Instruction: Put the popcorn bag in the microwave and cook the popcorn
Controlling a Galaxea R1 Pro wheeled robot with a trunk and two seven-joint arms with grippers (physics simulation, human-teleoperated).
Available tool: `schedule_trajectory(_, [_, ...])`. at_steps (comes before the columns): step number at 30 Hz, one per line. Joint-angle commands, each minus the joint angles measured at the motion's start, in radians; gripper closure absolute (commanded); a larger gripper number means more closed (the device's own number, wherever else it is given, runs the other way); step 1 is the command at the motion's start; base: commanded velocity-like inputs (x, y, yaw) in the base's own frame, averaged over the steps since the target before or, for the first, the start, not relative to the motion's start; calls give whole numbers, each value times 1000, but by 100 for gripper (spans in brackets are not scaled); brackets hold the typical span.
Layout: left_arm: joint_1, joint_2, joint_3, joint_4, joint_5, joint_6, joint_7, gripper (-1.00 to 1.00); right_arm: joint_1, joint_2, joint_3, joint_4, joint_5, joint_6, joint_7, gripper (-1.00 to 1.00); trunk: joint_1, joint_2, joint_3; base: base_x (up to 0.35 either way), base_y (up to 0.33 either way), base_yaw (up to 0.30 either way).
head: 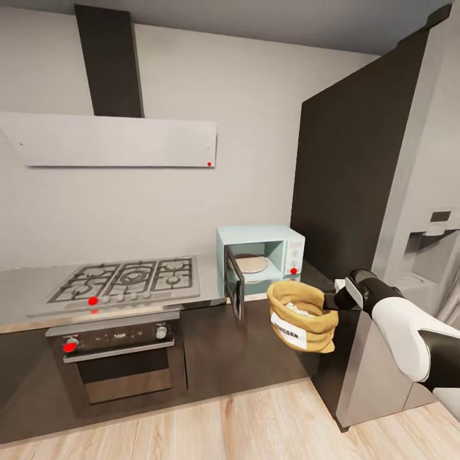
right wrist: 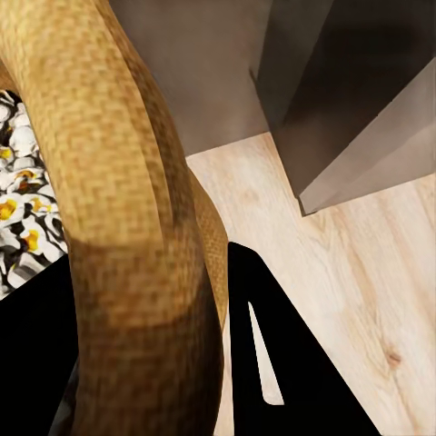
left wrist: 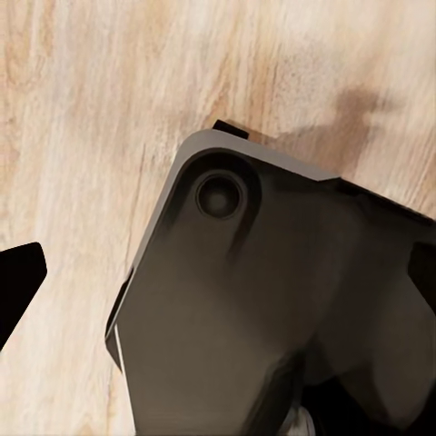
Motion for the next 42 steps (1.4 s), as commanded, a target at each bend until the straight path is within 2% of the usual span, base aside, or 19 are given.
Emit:
schedule_trajectory(1, [0, 0, -9, -2, 7, -2, 5, -100, -1, 0, -7, -1, 10, 4, 9, 100, -4, 6, 2, 0, 0, 0])
schedule_trajectory(39, [0, 0, -10, -2, 4, -2, 5, -100, -1, -3, -7, -1, 11, 24, 9, 100, -149, 272, 121, 0, 0, 0])
schedule_trajectory(42, [0, 0, -10, -2, 4, -2, 5, -100, -1, -2, -7, -1, 11, 24, 9, 100, -149, 272, 121, 0, 0, 0])
